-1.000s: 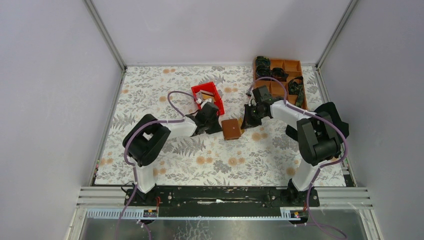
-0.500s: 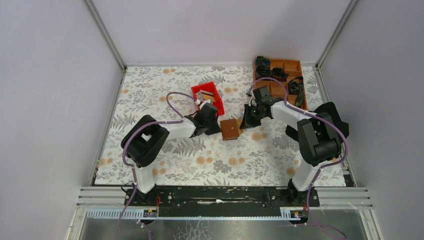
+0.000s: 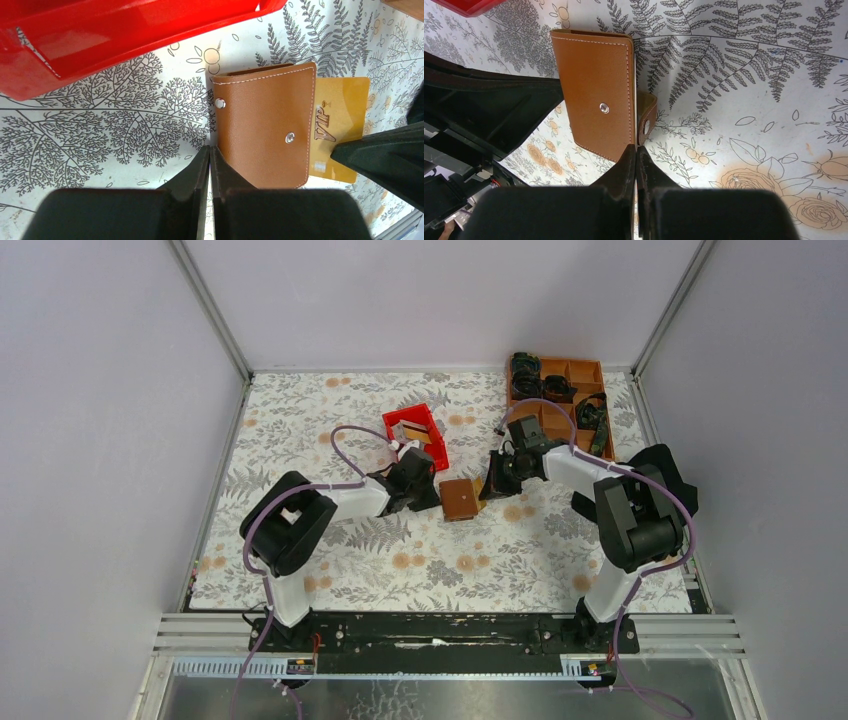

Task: Put the credit cards into the card holder
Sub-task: Open the card holder at the center of the board.

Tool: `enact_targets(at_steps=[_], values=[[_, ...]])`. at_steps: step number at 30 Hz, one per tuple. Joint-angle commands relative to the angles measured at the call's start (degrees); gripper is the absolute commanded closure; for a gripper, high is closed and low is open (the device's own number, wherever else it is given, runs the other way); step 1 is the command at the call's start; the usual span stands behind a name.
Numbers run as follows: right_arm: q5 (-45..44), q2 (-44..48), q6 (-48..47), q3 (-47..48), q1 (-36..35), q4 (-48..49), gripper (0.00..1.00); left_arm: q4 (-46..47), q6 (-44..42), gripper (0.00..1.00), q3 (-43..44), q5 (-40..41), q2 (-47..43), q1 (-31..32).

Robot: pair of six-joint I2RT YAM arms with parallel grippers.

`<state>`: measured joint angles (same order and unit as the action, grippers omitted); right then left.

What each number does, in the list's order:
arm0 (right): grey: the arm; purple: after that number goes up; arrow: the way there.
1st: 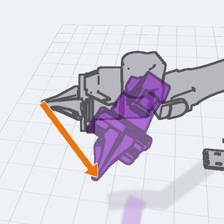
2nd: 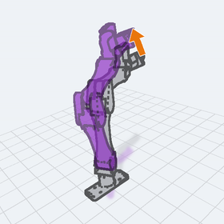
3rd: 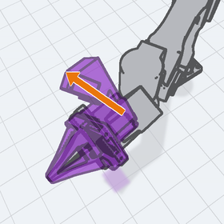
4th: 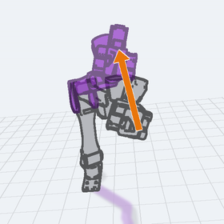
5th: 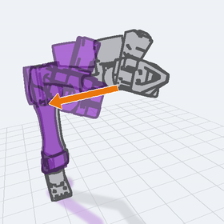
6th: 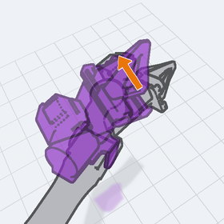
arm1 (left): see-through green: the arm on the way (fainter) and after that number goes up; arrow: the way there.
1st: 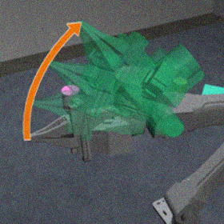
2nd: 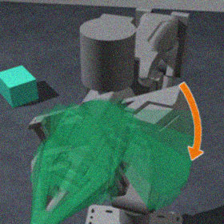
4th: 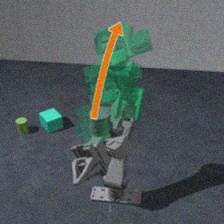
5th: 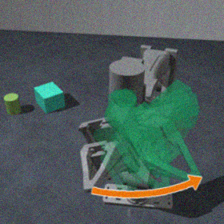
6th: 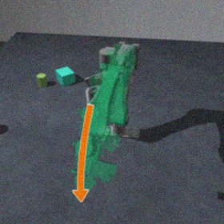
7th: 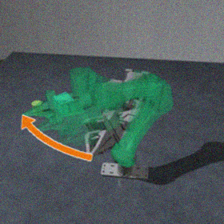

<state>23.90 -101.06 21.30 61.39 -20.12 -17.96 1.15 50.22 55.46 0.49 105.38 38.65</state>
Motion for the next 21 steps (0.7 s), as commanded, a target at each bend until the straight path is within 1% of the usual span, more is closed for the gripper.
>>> enact_targets(at_steps=[1,16,21], values=[[2.6,2.0,1.0,-0.8,0.2,2.0,1.00,-2.5,-0.8,0.91,-2.2,1.0,0.7,0.5],[8.4,2.4,5.3,-2.5,0.8,7.2,1.00,-2.8,-1.9,0.91,-3.0,0.6,1.0,0.5],[8.2,2.8,5.4,-2.3,0.8,6.9,1.00,-3.5,-2.5,0.91,-3.4,0.7,0.9,0.5]])
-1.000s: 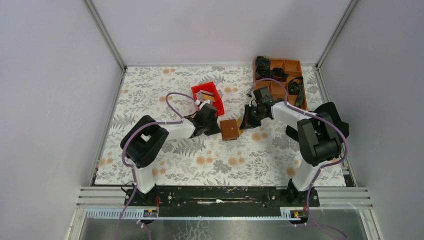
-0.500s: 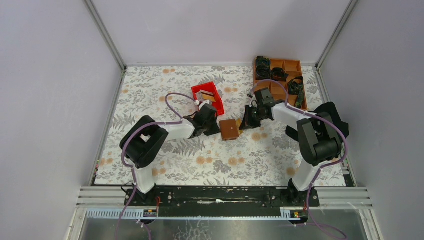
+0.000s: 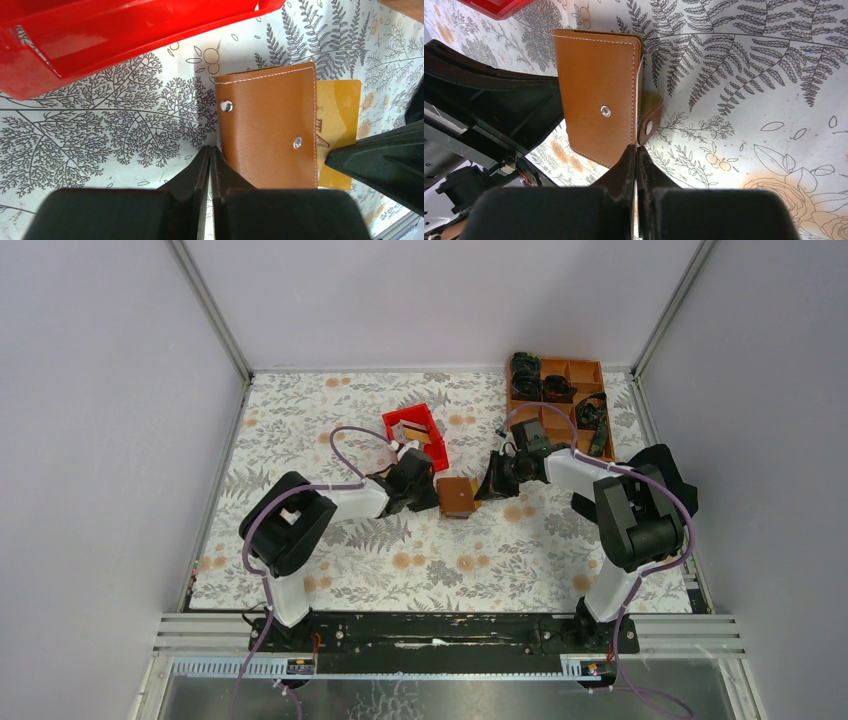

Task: Put the credit cards into the card holder
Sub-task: Open the card holder at the center of the board.

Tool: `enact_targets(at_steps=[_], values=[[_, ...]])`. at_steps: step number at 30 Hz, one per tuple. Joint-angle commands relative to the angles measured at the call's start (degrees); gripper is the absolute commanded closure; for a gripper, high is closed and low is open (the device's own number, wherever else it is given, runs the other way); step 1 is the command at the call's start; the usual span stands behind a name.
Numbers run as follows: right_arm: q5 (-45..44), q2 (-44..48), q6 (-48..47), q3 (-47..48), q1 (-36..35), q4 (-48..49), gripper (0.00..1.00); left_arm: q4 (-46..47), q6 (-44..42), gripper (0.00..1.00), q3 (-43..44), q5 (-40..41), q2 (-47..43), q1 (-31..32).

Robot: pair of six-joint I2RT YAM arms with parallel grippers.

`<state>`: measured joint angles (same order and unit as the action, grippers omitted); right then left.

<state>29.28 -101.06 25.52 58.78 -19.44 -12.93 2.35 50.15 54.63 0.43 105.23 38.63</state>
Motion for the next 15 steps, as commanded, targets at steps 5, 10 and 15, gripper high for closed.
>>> enact_targets(at_steps=[5,10,15], values=[[2.7,2.9,1.0,0.3,0.3,1.7,1.00,-6.3,-3.3,0.92,-2.6,1.7,0.8,0.5],[2.6,3.0,1.2,0.0,0.5,2.1,1.00,-8.6,-3.9,0.92,-2.9,3.9,-0.3,0.5],[2.8,2.9,1.5,-0.1,0.6,2.8,1.00,-11.1,-3.7,0.89,-3.1,6.1,-1.5,0.5]])
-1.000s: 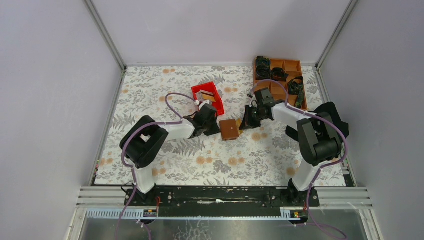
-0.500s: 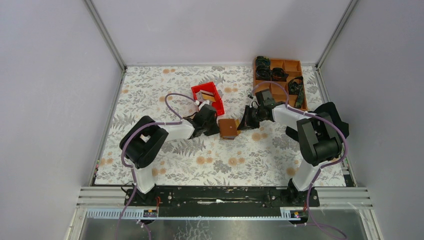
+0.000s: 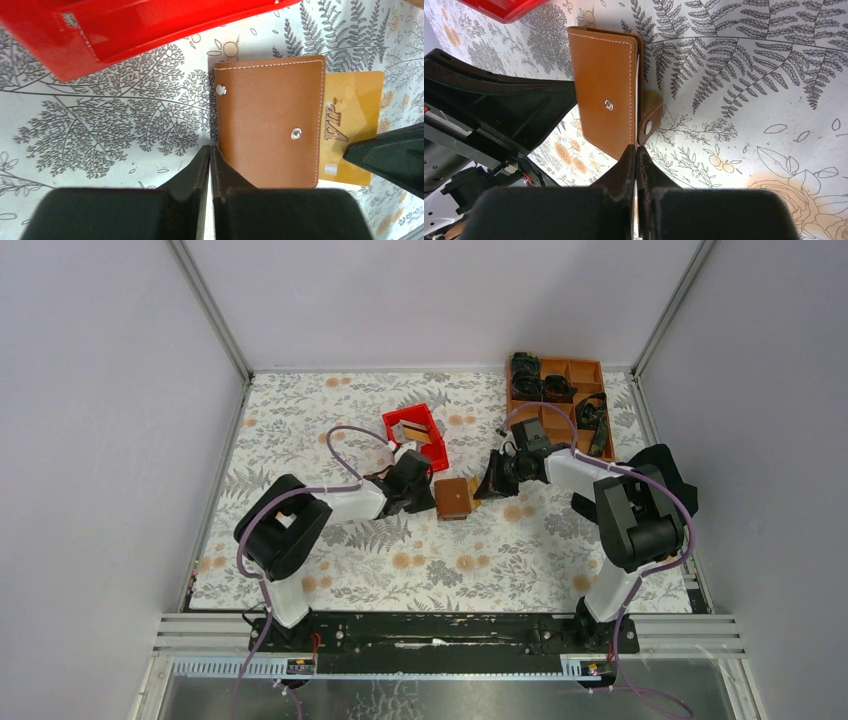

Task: Put the credit cards into the card holder
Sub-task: Open the card holder at the center of the board.

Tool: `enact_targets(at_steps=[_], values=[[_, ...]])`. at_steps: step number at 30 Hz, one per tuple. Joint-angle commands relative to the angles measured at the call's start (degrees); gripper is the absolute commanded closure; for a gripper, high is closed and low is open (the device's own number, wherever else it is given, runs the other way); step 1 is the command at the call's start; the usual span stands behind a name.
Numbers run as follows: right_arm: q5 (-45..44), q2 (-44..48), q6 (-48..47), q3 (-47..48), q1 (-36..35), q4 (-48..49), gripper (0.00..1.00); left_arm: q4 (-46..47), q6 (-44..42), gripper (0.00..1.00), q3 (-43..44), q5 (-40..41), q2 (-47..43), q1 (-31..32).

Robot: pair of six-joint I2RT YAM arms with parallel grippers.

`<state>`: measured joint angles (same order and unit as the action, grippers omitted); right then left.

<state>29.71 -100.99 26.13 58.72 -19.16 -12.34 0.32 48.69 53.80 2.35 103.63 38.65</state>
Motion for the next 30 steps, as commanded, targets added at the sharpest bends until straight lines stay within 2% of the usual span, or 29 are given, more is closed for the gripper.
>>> enact_targets(at_steps=[1,10,30], values=[[2.5,2.7,1.0,-0.1,0.3,2.3,1.00,-9.4,-2.3,0.88,-2.3,4.4,-0.1,0.4],[4.3,1.6,2.0,-0.7,0.3,4.3,1.00,-9.6,-2.0,0.86,-3.0,4.0,-0.7,0.5],[10.3,2.1,9.7,-5.0,0.2,16.8,1.00,-7.5,-1.6,0.88,-4.8,0.9,-0.9,0.5]])
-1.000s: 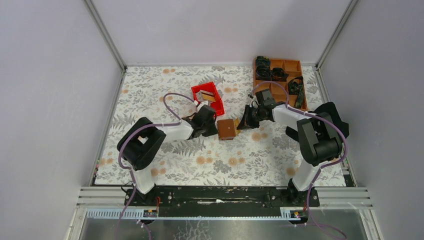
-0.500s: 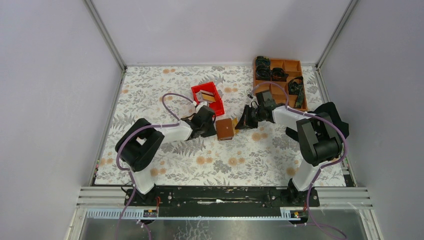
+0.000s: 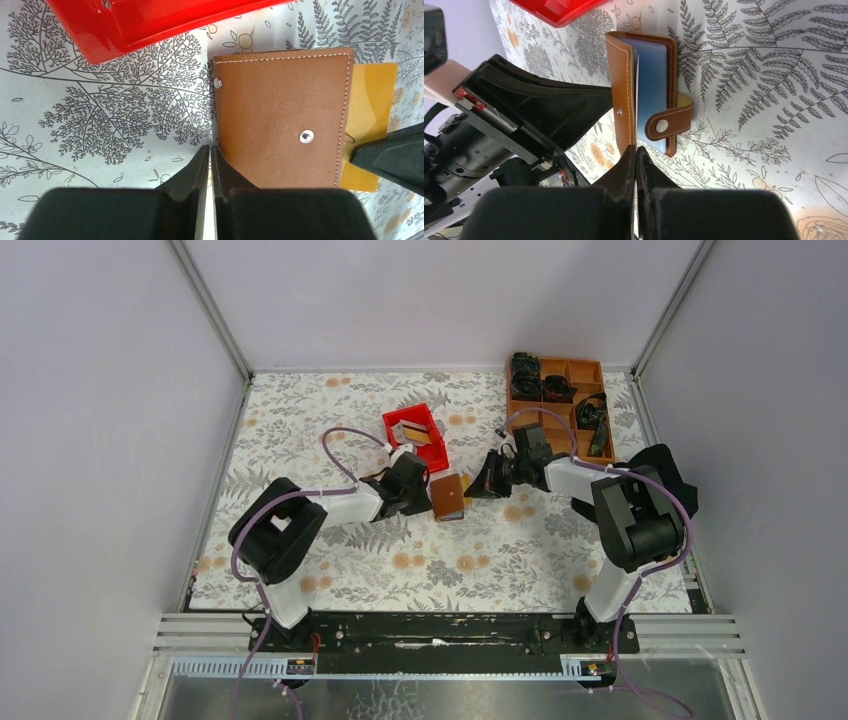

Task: Put the credit cards into the card holder
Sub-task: Open the card holder at the center of the board.

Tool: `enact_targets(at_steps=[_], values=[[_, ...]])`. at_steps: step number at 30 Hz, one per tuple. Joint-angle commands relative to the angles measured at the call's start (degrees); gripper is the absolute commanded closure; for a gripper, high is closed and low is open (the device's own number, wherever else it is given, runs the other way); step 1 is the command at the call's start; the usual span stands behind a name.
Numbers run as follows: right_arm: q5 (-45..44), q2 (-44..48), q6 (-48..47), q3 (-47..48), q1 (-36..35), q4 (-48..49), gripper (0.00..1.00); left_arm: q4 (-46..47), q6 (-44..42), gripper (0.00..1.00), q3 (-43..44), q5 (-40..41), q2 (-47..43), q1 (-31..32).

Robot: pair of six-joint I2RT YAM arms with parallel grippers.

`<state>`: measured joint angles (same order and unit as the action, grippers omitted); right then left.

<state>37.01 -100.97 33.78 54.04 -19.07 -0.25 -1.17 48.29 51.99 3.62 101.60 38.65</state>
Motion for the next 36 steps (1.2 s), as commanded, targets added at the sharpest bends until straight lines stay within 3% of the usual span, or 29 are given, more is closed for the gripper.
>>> enact_targets(at_steps=[1,24,36], values=[[3.3,2.0,2.2,-0.4,0.1,5.2,1.00,-5.7,-1.0,0.88,-3.2,-0.6,1.2,0.4],[0.9,-0.6,1.3,6.5,-7.1,2.5,1.00,3.2,0.0,0.87,-5.6,-8.1,1.9,0.5],[-14.3,-4.9,-9.6,13.5,-14.5,-12.5,1.00,6.6,0.5,0.86,-9.4,-9.5,1.2,0.5]])
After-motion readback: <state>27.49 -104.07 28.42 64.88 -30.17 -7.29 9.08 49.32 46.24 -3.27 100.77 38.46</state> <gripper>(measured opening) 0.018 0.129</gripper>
